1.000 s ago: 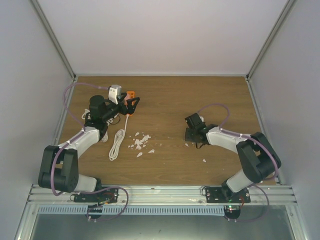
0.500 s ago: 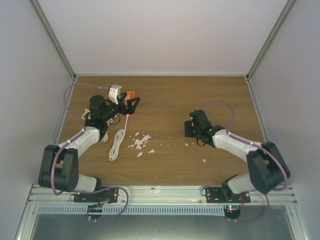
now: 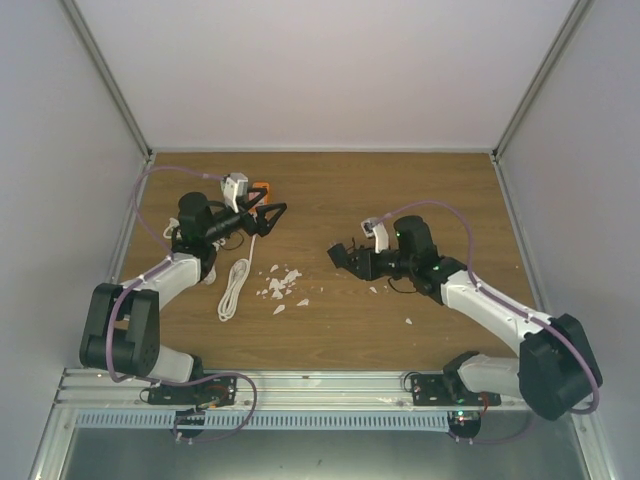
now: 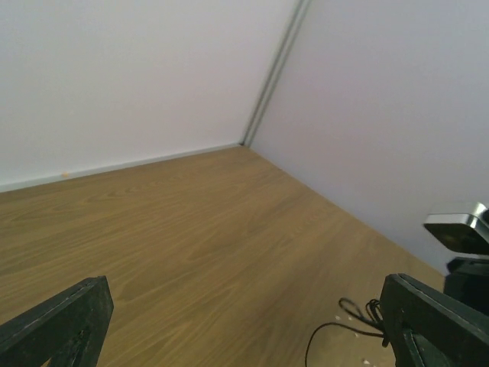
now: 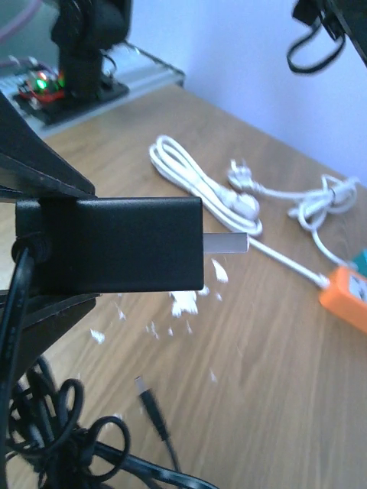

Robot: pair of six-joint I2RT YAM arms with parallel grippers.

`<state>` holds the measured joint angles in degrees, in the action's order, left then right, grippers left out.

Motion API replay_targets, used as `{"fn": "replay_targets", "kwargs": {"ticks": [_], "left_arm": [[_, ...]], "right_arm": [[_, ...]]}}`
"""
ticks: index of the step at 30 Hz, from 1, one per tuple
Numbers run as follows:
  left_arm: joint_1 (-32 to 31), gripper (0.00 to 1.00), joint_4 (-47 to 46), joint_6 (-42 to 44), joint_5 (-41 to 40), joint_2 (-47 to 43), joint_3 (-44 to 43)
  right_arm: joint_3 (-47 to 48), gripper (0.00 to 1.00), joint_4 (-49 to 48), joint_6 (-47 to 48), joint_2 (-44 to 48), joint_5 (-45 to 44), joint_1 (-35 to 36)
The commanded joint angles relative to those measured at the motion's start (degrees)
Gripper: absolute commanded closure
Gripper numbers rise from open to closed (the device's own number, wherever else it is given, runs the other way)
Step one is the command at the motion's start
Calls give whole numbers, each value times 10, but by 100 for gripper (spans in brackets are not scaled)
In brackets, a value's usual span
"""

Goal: Insert the plug

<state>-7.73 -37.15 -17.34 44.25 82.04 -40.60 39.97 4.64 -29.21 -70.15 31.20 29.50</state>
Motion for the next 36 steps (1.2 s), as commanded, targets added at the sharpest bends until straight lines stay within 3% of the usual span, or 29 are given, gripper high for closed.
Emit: {"fn": "replay_targets", "kwargs": {"ticks": [1, 7, 18, 23, 27, 36], "left_arm": [[2, 1, -80, -10, 68, 0, 14], [2, 1, -96, -14, 86, 3, 17], [0, 2, -147, -16, 136, 2, 32], [-52, 7, -86, 104, 145, -39, 36], [-113, 7, -35, 214, 100, -89, 52], [-185, 1, -52, 334, 26, -100, 87]], "right_arm": [[2, 100, -44, -10, -7, 139, -5], [7, 100, -58, -8, -4, 191, -5], [11, 100, -24, -63, 64, 46, -42], [36, 100, 27, -115, 37, 27, -73], [28, 100, 9, -135, -35, 116, -108], [40, 100, -4, -141, -73, 172, -140]]}}
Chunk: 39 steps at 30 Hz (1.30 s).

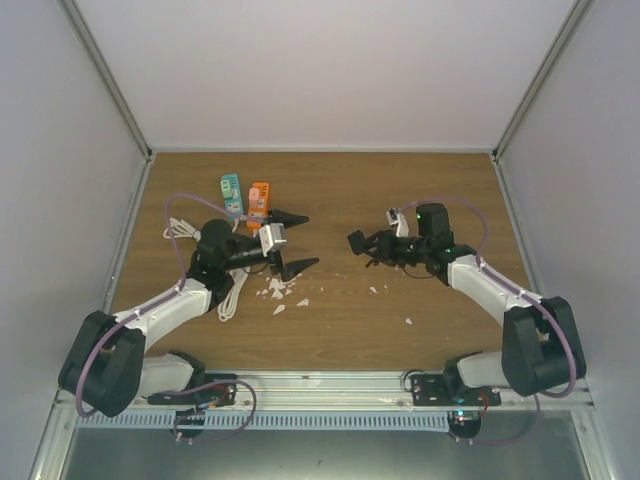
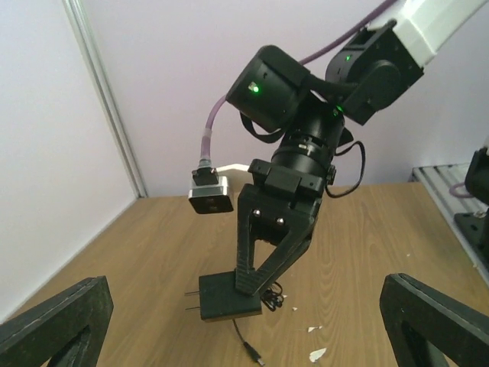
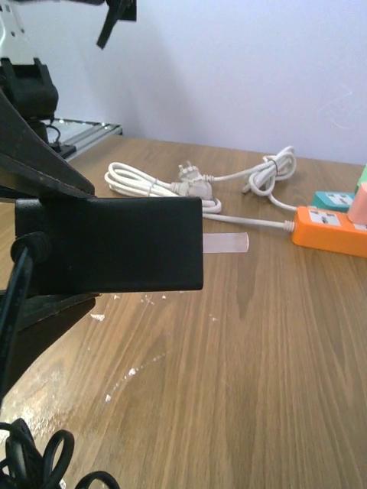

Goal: Insert the plug

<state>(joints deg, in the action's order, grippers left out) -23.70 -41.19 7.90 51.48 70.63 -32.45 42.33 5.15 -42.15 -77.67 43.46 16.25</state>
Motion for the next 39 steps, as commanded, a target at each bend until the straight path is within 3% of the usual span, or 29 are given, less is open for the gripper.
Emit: {"fn": "replay_targets", "kwargs": {"ticks": [1, 9, 16, 21, 30, 39], "left_arm": [[-37, 1, -14, 96, -67, 20, 7], [-129, 1, -159, 184, -274, 49, 69], [-186, 1, -307, 303, -348, 80, 135], [-221, 1, -324, 361, -411, 131, 117], [-242, 1, -342, 393, -444, 156, 112], [-253, 16, -318, 408, -460, 176, 92]], "right_arm": [[20, 99, -5, -11, 3, 54, -8], [44, 99, 13, -21, 8, 67, -9], [-1, 99, -76, -115, 14, 93, -8], [-9, 99, -80, -121, 17, 89, -3], [-16, 99, -112, -160, 35, 71, 28], [-20, 99, -194, -211, -4, 65, 81]]}}
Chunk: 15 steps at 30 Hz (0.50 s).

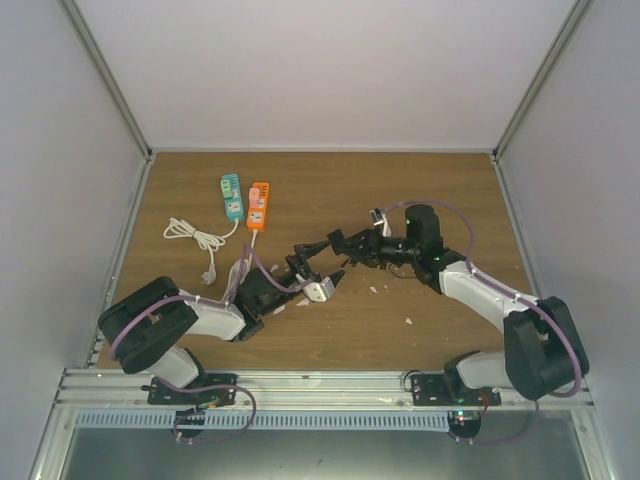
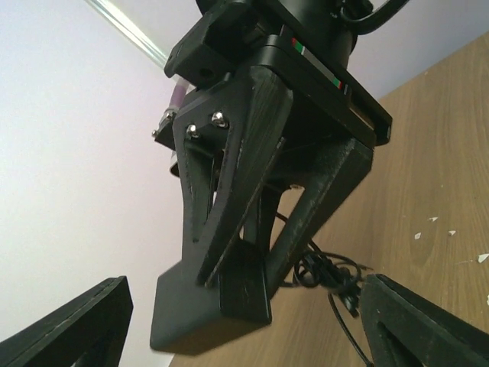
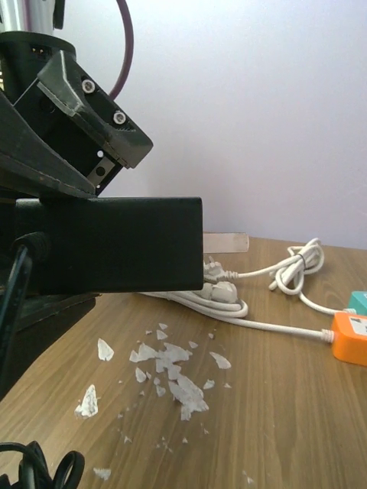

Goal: Insert the plug

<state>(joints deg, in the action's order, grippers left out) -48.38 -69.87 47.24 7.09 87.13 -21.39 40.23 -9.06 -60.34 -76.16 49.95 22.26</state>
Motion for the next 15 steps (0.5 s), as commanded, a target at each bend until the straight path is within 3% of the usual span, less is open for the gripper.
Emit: {"fn": "replay_targets", "kwargs": {"ticks": [1, 11, 15], "left_arm": [[-6, 17, -29, 14, -24, 12, -22], [-6, 21, -5, 18, -60, 35, -49], [-4, 31, 7, 17, -64, 35, -55]], "right_arm": [[4, 99, -55, -32, -22, 0, 26], [17, 99, -35, -26, -11, -19, 59], [18, 98, -18, -22, 12, -26, 60]]}}
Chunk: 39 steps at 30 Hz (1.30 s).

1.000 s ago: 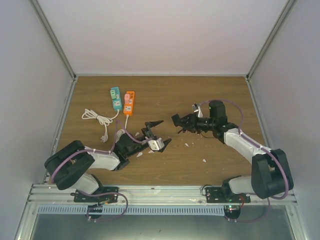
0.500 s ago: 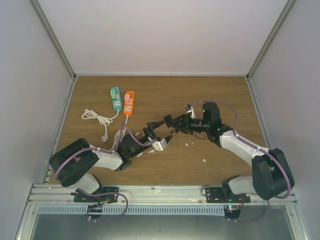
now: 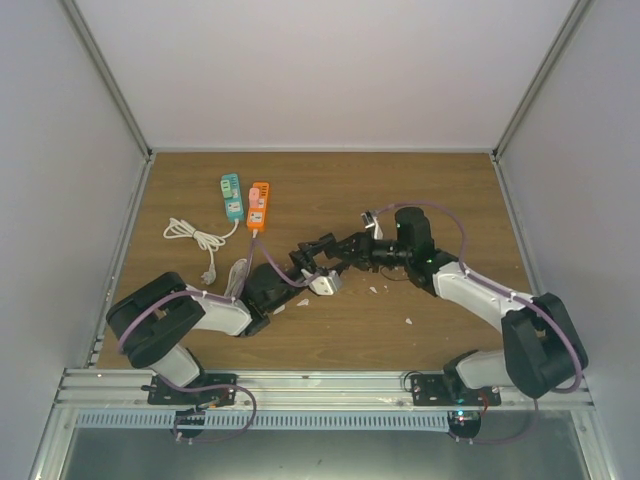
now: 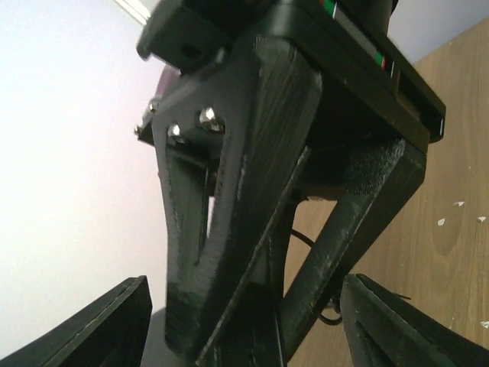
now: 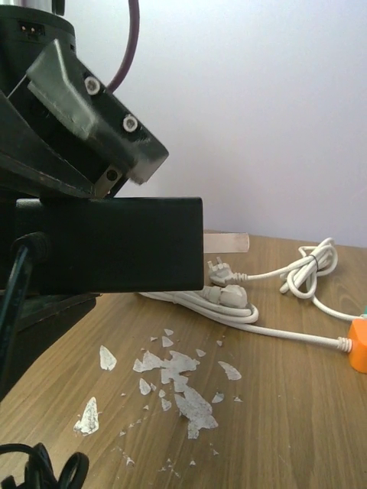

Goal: Insert the plug

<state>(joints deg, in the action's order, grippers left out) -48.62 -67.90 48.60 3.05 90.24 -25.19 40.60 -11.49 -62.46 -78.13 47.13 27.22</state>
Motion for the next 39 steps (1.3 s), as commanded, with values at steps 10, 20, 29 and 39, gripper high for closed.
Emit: {"fn": "replay_targets", "kwargs": {"ticks": [10, 20, 29, 39], "left_arm": [[6, 36, -1, -4, -54, 18, -35], [17, 16, 6, -18, -117, 42, -62], [17, 18, -17, -21, -116, 33, -49], [18, 47, 0, -27, -104, 24, -51]], "right_arm": [[23, 98, 52, 21, 78, -8, 15], [21, 98, 66, 32, 88, -5, 15], [14, 97, 62, 35, 84, -5, 16], [16, 97, 74, 46, 85, -5, 20]]}}
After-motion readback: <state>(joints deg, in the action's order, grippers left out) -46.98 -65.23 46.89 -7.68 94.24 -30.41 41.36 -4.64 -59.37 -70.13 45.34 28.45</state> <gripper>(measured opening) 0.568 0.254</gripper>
